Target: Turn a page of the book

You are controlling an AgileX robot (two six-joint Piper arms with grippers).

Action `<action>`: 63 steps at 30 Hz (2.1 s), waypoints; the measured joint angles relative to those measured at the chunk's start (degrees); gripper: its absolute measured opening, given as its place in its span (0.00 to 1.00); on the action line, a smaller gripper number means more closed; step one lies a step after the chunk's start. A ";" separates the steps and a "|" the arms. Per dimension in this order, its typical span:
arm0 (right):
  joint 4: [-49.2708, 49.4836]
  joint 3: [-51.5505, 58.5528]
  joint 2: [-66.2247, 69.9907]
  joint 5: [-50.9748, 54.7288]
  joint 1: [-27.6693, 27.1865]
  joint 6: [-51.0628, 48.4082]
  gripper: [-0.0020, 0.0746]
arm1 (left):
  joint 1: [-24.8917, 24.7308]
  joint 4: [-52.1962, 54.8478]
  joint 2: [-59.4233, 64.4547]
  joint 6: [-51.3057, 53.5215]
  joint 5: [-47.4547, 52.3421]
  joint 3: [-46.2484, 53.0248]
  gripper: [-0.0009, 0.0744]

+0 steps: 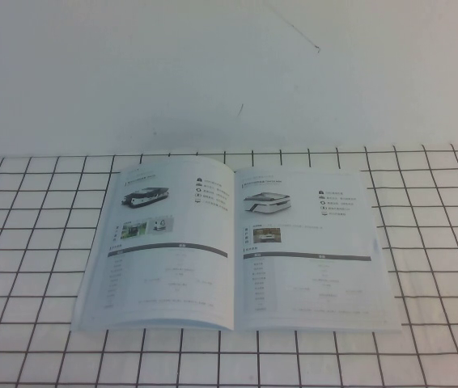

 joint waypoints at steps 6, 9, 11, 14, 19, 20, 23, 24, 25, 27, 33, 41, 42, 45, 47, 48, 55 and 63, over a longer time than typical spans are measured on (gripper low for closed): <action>0.00 0.04 0.00 0.00 0.00 0.00 0.02 | 0.00 0.00 0.00 0.03 0.00 0.00 0.01; 0.00 0.13 0.00 0.00 0.00 0.00 0.02 | 0.00 0.00 0.00 0.03 0.00 0.00 0.01; 0.10 0.17 0.00 0.00 0.00 0.00 0.02 | 0.00 0.00 0.00 0.03 0.00 0.00 0.01; 0.09 0.26 0.00 0.00 0.00 0.00 0.02 | 0.00 0.00 0.00 0.03 0.00 0.00 0.01; 0.09 0.26 0.00 0.00 -0.09 0.00 0.02 | 0.00 0.00 0.00 0.03 0.00 0.00 0.01; 0.09 0.26 -0.31 0.00 -0.13 0.00 0.02 | 0.00 0.00 0.00 0.03 0.00 0.00 0.01; 0.09 0.26 -2.48 -0.69 -0.22 -0.10 0.02 | 0.00 0.00 0.00 0.03 0.00 0.00 0.01; 0.13 0.26 -3.03 -1.46 -0.22 -0.17 0.02 | 0.00 0.00 0.00 0.03 0.00 0.00 0.01; 0.59 0.26 -3.59 -2.63 -0.22 -0.15 0.02 | 0.00 0.00 0.00 0.03 0.00 0.00 0.01; 2.26 0.26 -4.27 -4.87 -0.22 -1.03 0.02 | 0.00 0.00 0.00 0.03 0.00 0.00 0.01; 5.31 0.26 -6.18 -7.06 -0.35 -8.27 0.02 | 0.00 -0.04 0.00 0.03 0.00 0.00 0.01; -48.34 0.26 -7.10 -5.48 -0.15 53.94 0.02 | 0.00 -0.14 0.00 0.03 0.00 0.00 0.01; -53.47 0.41 -7.10 -5.23 -0.15 61.59 0.02 | 0.00 -0.14 0.00 0.03 0.03 0.00 0.01; -68.57 1.27 -7.78 -5.57 -0.15 78.13 0.02 | 0.00 -0.14 0.00 0.03 0.03 0.00 0.01; -74.89 2.87 -8.19 -7.96 -0.15 85.37 0.02 | 0.00 -0.14 0.00 0.03 0.03 0.00 0.01; -76.44 3.54 -8.19 -9.54 -0.15 87.07 0.02 | 0.00 -0.14 0.00 0.03 0.03 0.00 0.01; -79.51 4.37 -8.49 -11.21 -0.15 90.54 0.02 | 0.00 -0.14 0.00 0.03 0.12 0.00 0.01; -80.52 4.49 -17.73 -3.15 -0.15 86.32 0.02 | 0.00 -0.18 -0.10 0.03 0.24 0.00 0.01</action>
